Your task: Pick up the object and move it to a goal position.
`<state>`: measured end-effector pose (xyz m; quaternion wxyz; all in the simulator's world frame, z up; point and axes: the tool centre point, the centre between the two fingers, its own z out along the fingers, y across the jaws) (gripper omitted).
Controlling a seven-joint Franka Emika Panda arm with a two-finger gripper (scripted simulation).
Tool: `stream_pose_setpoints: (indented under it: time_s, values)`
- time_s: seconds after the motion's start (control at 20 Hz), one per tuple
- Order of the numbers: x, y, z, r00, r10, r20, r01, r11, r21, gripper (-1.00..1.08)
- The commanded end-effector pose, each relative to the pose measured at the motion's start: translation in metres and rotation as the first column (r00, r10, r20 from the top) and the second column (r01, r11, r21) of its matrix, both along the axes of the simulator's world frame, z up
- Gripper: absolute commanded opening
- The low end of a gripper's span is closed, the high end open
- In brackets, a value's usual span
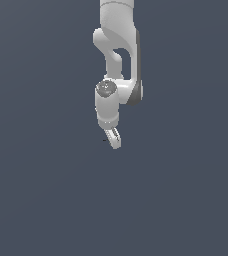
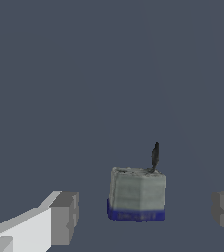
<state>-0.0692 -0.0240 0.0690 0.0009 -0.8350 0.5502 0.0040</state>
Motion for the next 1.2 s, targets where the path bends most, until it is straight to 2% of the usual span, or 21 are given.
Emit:
stream_pose_setpoints:
  time_s: [0.0, 0.3, 0.65, 1.15]
  values:
    - [-0.002, 0.000, -0.003, 0.999, -0.041, 0.002, 0.041, 0.999, -0.002, 1.00]
    - [-0.005, 0.001, -0.006, 0.996, -0.092, 0.005, 0.092, 0.996, -0.005, 1.00]
    - [-0.006, 0.001, -0.009, 0.996, -0.094, 0.005, 0.094, 0.996, -0.006, 1.00]
    - [-0.007, 0.001, -0.047, 0.995, -0.098, 0.005, 0.098, 0.995, -0.006, 1.00]
